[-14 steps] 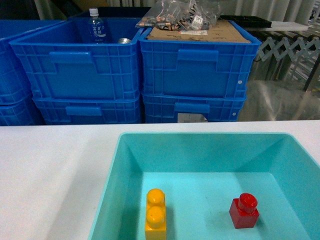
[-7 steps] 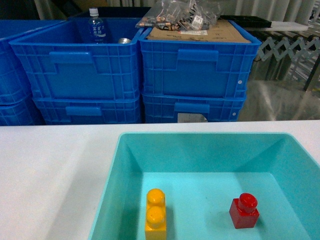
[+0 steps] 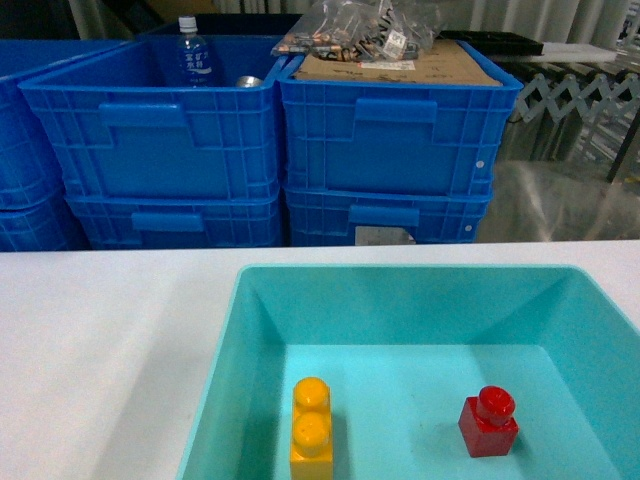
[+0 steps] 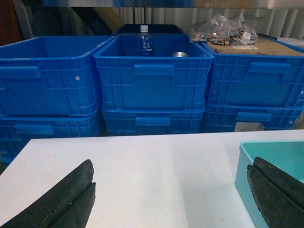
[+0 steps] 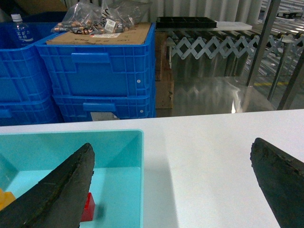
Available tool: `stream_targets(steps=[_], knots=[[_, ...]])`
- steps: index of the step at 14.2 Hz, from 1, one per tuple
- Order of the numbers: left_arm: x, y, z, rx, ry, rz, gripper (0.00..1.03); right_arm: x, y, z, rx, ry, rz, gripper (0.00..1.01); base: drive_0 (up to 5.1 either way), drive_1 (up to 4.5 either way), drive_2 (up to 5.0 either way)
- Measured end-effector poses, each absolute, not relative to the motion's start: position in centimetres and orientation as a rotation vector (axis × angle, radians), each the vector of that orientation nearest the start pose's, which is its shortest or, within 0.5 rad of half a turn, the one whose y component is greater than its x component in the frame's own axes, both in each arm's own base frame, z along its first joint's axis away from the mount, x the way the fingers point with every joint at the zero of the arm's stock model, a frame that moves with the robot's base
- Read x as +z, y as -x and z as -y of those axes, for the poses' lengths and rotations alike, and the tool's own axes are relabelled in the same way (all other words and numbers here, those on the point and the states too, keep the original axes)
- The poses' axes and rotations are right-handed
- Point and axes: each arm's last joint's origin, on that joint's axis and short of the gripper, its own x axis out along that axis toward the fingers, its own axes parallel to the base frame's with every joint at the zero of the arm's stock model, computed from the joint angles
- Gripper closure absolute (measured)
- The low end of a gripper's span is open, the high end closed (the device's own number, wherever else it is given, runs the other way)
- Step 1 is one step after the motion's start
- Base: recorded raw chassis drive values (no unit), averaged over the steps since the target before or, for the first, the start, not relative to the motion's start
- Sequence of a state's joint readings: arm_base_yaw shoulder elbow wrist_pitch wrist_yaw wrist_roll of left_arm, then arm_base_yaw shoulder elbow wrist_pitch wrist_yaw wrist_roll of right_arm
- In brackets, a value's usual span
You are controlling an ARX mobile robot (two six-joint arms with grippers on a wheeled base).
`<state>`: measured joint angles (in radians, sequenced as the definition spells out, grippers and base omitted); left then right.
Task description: Pick red block from blue box to shelf
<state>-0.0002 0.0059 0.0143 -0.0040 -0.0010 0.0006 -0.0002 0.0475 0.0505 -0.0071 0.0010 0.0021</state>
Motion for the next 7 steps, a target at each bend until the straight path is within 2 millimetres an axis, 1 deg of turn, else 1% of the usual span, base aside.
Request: stream_targets(steps=[1,2,3,4,5,6,7], knots=[[16.8,-9.7,0.0,0.001,-0.001,0.004,0.05,17.5,-9.8,0.0,-0.001,-0.002,-0.021,0.03,0.0,0.00,0.0],[16.8,-9.7,0.0,0.001,-0.001,0.004,0.05,17.5,-9.8,0.0,-0.006,-0.020,-0.242,0.03,0.0,0.00,0.0],[16.8,-9.7,0.0,0.000,-0.001,0.006,0.05,17.6,-10.2,0.2,-0.007,-0.049,-0.398,0.03,0.0,0.00,0.0],[16.8,-9.7,0.0,0.002,-0.001,0.005,0.05,17.3,-10.4,0.5,-0.012,-0.087,-0.452,0.03,0.0,0.00,0.0],[16.8,-9.7,0.0,0.001,-0.001,0.004,0.05,17.6,-10.6,0.7,-0.016,-0.123,-0.465,0.03,0.0,0.00,0.0],[16.8,-9.7,0.0,0.001,-0.001,0.005,0.05,18.8,-11.4,0.6,-0.011,-0.161,-0.477,0.03,0.0,0.00,0.0],[16.8,-9.7,0.0,0.001,-0.001,0.005,0.05,20.2,-12.5,0.1,0.020,-0.200,-0.487,0.03,0.0,0.00,0.0]])
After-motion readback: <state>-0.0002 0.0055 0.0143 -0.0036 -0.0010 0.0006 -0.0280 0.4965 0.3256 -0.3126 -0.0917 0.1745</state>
